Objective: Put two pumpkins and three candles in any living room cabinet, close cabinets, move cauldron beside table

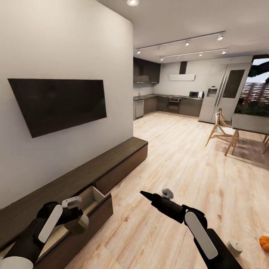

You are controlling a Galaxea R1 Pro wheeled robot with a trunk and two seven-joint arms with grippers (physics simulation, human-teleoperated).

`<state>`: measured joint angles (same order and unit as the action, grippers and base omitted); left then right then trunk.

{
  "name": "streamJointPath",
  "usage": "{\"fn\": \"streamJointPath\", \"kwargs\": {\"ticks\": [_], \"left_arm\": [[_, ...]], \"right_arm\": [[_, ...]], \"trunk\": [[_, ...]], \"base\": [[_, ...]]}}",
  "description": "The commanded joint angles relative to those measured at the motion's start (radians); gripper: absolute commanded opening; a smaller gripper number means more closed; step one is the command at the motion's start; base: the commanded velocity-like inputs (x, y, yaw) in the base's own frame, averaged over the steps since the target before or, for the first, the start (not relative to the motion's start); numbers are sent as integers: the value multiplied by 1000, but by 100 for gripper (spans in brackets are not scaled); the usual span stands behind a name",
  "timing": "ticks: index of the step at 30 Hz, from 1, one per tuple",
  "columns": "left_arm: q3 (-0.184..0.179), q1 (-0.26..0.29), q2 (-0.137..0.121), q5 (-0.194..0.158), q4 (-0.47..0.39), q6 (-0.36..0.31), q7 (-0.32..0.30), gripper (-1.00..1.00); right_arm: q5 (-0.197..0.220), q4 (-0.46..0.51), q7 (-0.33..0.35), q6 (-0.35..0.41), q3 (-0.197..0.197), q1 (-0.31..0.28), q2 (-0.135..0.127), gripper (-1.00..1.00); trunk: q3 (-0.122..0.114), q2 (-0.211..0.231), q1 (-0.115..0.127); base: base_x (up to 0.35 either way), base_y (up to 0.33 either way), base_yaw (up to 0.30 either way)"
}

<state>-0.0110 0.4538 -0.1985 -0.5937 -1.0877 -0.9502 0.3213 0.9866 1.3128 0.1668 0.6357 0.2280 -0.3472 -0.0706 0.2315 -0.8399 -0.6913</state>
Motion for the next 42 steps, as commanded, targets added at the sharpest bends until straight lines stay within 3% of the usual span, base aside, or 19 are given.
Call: {"fn": "streamJointPath", "kwargs": {"ticks": [1, 11, 13, 16, 27, 29, 33, 38, 40, 42], "left_arm": [[-2, 0, 0, -11, -1, -2, 10, -100], [-3, 0, 0, 0, -3, -1, 10, -100], [-4, 0, 1, 0, -2, -1, 10, -100], [-11, 0, 1, 0, -2, -1, 10, -100], [-15, 0, 1, 0, 0, -1, 10, -100], [-15, 0, 1, 0, 0, -1, 10, -100], [-15, 0, 1, -1, 0, -1, 10, -100], [-32, 0, 3, -1, 0, -1, 10, -100], [-39, 0, 3, -1, 0, -1, 10, -100], [-42, 0, 3, -1, 0, -1, 10, -100]], "right_arm": [[0, -3, 2, 2, 1, -1, 0, 100], [0, -25, 2, 2, -4, -1, 2, 100], [0, -28, 3, 2, -58, -1, 0, 100], [1, -30, 4, 2, -95, -1, -2, 100], [0, -60, -8, 3, -116, -1, -3, 100], [-3, -67, -22, 5, -137, -1, -5, 100], [-10, -98, -127, 3, -201, -1, -6, 100], [-20, -135, -284, -5, -220, -1, -9, 100], [-54, -159, -354, -40, -220, -1, -10, 100], [-121, -195, -428, -98, -220, -1, -10, 100]], "trunk": [[0, -1, 0], [-12, -1, 0], [-14, -1, 0], [-18, -1, 0], [-31, -1, 0], [-34, -1, 0], [-39, -1, 0], [-45, -1, 0], [-48, -1, 0], [-50, -1, 0]], "base": [[0, 0, -222], [0, 0, -221], [0, 0, -220], [0, 0, -220], [0, 0, -219], [0, 0, -219], [0, 0, -219], [0, 0, -219], [0, 0, -219], [0, 0, -219]]}}
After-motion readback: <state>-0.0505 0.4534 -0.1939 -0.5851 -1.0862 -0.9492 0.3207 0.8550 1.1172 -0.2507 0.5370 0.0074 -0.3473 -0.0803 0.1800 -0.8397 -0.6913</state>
